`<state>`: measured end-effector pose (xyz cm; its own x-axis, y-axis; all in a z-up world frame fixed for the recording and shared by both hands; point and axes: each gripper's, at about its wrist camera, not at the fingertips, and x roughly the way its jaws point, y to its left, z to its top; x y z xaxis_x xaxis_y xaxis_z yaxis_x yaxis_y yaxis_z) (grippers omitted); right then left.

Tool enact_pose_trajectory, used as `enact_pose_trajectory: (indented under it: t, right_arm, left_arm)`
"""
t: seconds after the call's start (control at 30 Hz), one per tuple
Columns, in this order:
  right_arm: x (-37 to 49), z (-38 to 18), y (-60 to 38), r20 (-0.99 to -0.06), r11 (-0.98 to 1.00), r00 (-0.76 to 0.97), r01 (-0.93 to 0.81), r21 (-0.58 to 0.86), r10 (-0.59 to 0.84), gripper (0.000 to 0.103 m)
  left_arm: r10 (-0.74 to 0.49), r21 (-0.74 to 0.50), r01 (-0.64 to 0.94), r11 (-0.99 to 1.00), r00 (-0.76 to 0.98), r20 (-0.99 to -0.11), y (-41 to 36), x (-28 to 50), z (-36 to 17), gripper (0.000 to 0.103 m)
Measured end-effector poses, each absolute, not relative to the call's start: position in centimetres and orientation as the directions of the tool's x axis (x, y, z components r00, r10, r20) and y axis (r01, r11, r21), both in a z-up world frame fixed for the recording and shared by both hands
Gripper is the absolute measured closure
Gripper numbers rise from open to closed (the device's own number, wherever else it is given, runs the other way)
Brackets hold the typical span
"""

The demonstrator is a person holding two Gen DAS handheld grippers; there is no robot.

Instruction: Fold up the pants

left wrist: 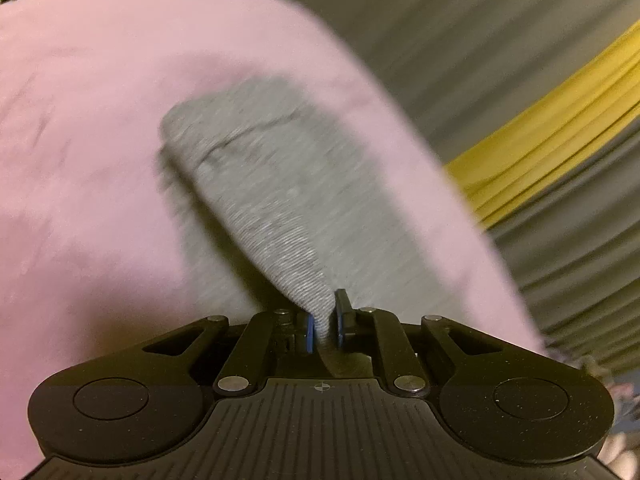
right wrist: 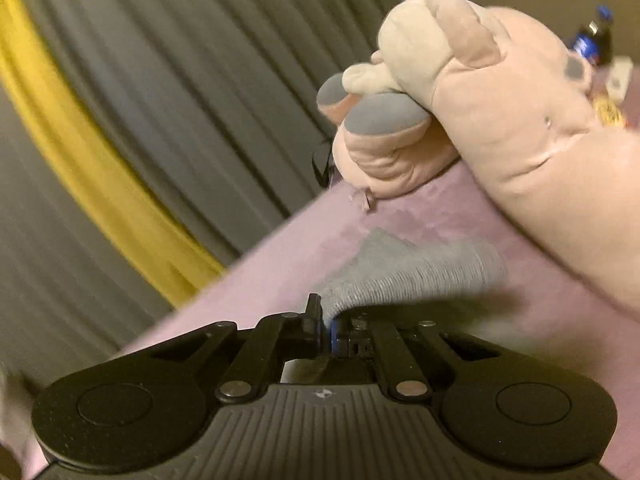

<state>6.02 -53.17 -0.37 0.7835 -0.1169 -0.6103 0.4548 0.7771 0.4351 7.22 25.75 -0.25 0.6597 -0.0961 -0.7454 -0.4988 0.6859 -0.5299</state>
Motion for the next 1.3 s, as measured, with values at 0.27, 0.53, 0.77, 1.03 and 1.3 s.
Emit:
enact_pose_trajectory:
  t: [0.27, 0.53, 0.77, 1.03, 1.3]
  right_arm:
    - [4.9, -6.5, -54.4, -0.757, 0.667, 0.651, 0.59, 0.454, -0.06, 0.081]
    - [4.2, -6.9, -56.2, -0.711, 0.539, 0.698, 0.631, 0.558, -0.082, 0.067]
    - [3.6, -3.2, -54.2, -0.623, 0.671, 0.744, 0.591, 0.447, -0.24, 0.097]
    - [4.4, -4.9, -54.1, -0.729, 0.71, 0.609, 0.659, 0.248, -0.311, 0.099]
    - [3.9, -5.4, -54.1, -0.752, 0.626, 0.593, 0.71, 0.322, -0.286, 0.096]
  left_arm:
    - [-0.005, -0.447, -0.544, 0.71, 0.632, -0.775, 25.5, 5.6, -0.7, 0.07]
    - [0.139, -0.395, -0.607, 0.69, 0.646, -0.751, 25.1, 4.0, 2.0, 0.047]
    - [0.21, -0.288, -0.532, 0.796, 0.689, -0.693, 22.5, 3.5, 5.5, 0.039]
    - [0.202, -0.193, -0.447, 0.873, 0.693, -0.692, 23.2, 3.4, 7.3, 0.03]
    - [0.163, -0.219, -0.428, 0.877, 0.693, -0.702, 23.2, 4.2, 5.4, 0.023]
